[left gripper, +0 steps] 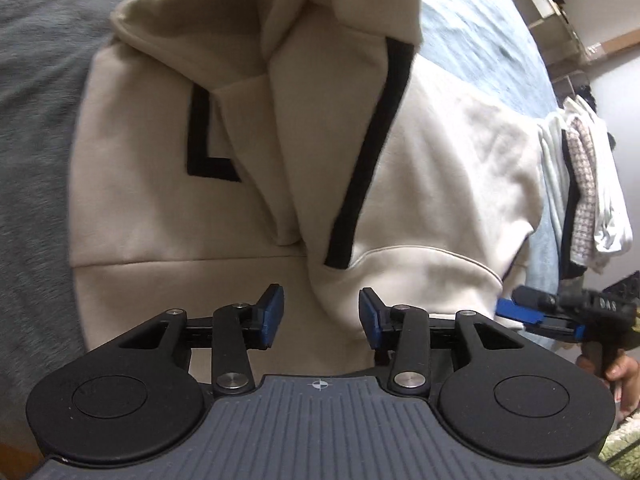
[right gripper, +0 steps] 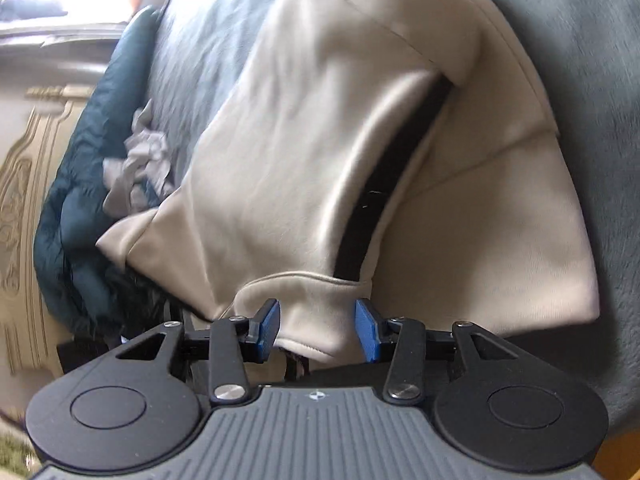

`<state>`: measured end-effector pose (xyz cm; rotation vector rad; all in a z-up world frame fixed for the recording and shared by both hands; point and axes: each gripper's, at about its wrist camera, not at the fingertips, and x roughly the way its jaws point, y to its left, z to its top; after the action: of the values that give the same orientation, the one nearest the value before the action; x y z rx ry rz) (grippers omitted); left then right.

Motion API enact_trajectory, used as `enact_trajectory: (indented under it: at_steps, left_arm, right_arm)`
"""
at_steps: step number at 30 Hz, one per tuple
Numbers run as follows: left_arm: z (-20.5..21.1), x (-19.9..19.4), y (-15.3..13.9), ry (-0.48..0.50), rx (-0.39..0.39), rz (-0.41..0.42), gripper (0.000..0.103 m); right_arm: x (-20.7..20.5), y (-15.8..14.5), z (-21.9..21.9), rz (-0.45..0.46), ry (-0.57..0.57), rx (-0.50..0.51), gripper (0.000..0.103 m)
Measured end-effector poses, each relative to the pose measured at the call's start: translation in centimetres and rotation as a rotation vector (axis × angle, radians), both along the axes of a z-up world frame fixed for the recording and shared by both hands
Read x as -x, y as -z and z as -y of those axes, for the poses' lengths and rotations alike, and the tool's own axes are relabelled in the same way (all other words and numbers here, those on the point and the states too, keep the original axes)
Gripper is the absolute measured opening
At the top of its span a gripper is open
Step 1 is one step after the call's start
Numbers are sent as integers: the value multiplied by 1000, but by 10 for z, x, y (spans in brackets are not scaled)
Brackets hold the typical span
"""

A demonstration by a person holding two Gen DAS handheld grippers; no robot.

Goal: Fold clothes
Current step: 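Open both tools and release the folded hoodie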

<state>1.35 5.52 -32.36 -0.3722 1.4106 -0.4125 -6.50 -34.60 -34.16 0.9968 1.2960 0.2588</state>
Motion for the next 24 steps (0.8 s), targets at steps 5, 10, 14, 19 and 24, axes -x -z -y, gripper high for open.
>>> enact_trajectory:
  at_steps: [5,10,14,19,24]
  left_arm:
    - [10,-3,6,30,36,-23,41]
    - [9,-2,14,-16,43,-43,41]
    - [1,-1,16,-59,72,-74,40]
    - [-7,1,24,-86,120,-151,40]
    - [-13,4,27,-106,140,-182,41]
  right_arm:
    - [-4,18,-3,-19,52,-38,45]
    - [-3,24,5,-36,93,-103,45]
    - [0,25,19,-37,140,-169,45]
    - [-8,32,15,-52,140,-167,46]
    - [-7,35,12,-71,175,-175,46]
